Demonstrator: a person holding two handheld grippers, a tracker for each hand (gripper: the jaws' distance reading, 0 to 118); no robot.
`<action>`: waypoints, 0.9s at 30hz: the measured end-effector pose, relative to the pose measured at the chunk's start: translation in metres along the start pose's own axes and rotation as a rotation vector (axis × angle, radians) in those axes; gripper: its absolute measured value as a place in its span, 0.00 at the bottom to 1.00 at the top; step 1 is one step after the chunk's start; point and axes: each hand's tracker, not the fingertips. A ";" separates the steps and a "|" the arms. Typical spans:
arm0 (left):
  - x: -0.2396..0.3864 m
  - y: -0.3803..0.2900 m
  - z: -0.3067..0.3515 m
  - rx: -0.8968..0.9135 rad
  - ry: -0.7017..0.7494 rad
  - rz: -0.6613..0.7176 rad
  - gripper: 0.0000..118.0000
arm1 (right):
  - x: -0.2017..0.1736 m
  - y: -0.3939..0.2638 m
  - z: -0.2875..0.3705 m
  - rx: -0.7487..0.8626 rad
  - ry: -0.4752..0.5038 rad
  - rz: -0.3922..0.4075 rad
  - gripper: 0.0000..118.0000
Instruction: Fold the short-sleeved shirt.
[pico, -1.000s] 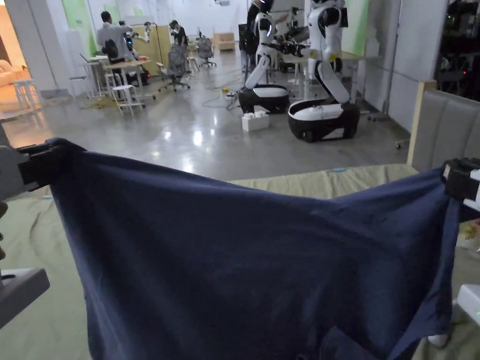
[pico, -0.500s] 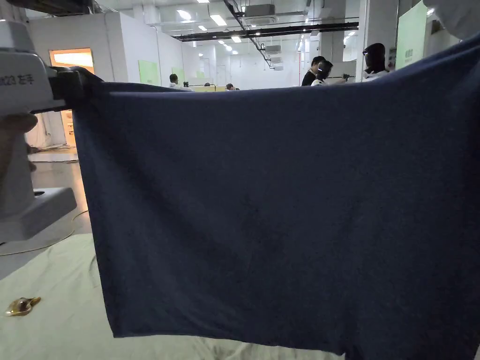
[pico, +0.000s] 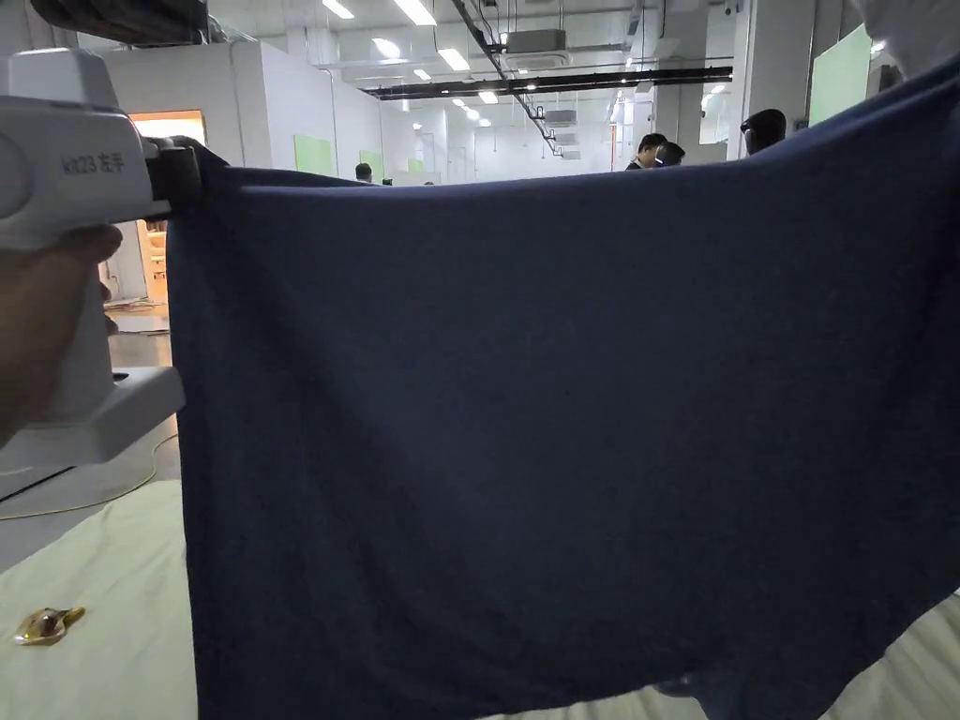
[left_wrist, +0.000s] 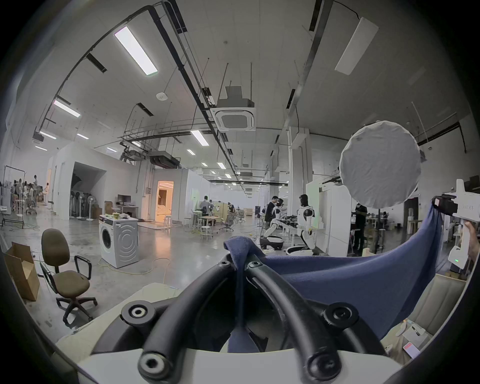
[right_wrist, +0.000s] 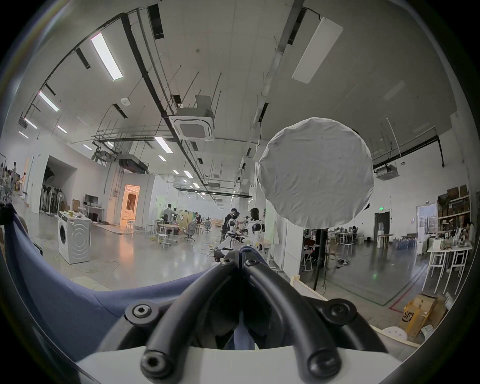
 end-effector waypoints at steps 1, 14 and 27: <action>0.000 0.000 -0.004 -0.014 0.001 -0.005 0.04 | -0.002 0.000 -0.004 -0.004 -0.001 0.002 0.00; 0.015 -0.011 -0.067 -0.037 0.036 -0.071 0.04 | -0.021 -0.017 -0.077 -0.028 -0.045 0.063 0.00; 0.032 -0.038 -0.149 -0.058 0.074 -0.091 0.04 | -0.041 -0.059 -0.140 -0.037 -0.142 0.073 0.00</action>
